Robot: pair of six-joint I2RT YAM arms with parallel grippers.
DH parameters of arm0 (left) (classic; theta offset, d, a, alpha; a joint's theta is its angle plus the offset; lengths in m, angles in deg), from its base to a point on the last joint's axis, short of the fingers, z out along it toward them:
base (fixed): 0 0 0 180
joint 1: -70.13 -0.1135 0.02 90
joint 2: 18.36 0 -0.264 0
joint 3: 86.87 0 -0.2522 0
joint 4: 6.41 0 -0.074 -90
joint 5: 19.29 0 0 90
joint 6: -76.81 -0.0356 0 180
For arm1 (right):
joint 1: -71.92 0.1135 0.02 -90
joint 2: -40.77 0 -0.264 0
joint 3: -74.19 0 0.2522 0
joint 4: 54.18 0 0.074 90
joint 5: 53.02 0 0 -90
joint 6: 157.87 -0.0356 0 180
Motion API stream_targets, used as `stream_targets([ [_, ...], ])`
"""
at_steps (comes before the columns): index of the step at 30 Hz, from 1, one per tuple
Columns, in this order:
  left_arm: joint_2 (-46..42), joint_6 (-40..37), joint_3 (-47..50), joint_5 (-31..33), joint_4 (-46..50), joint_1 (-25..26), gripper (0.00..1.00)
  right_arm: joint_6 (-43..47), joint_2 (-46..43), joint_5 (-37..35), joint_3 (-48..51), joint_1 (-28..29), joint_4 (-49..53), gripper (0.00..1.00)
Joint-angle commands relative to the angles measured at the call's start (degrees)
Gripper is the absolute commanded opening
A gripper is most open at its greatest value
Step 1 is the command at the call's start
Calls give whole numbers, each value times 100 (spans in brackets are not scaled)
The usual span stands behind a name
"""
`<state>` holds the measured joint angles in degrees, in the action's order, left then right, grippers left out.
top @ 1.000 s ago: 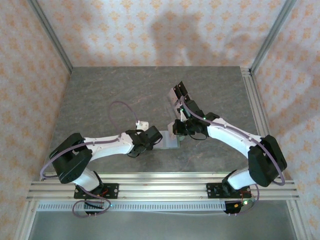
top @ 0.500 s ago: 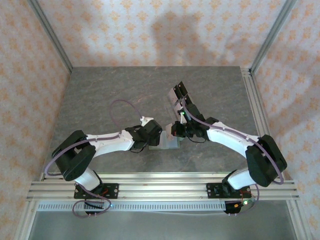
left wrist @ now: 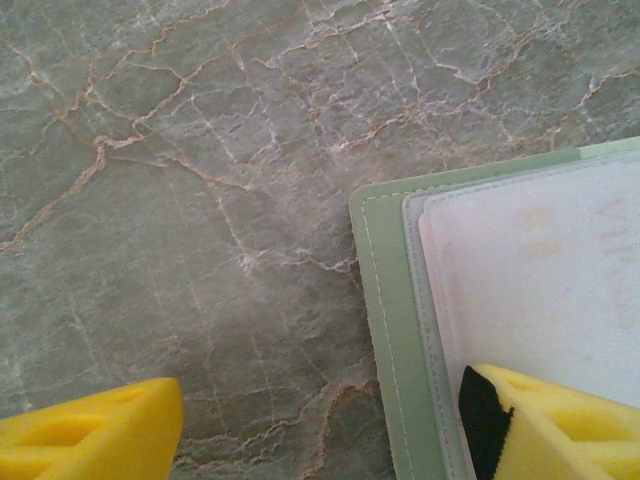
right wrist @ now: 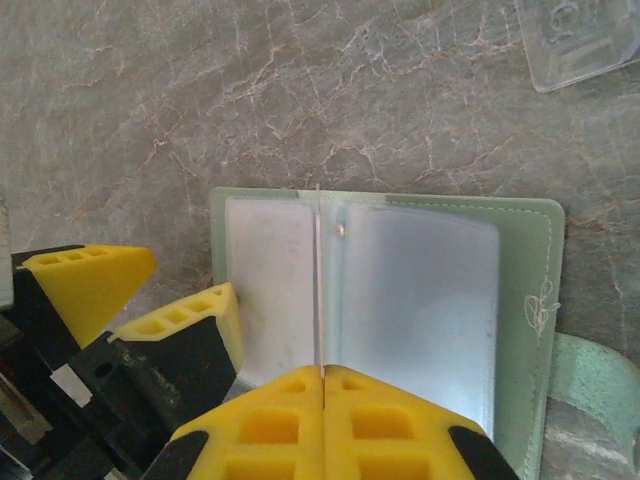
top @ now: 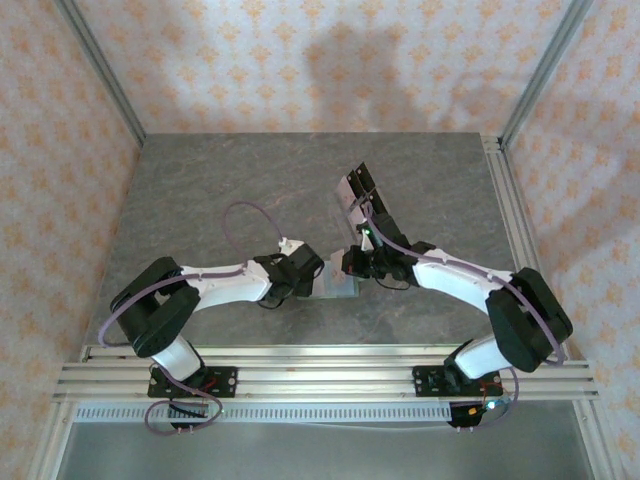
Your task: Put the credit cards into the card holder
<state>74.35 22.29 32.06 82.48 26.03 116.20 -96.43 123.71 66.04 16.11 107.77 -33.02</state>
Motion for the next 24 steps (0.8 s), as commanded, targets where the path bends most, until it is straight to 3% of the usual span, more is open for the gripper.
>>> stream_targets([
  [1,119,27,88,367,366,-24,74,-78,30,47,111,9,-283,0],
  [24,43,197,203,437,371,26,73,-619,285,456,916,-39,-1958,0],
])
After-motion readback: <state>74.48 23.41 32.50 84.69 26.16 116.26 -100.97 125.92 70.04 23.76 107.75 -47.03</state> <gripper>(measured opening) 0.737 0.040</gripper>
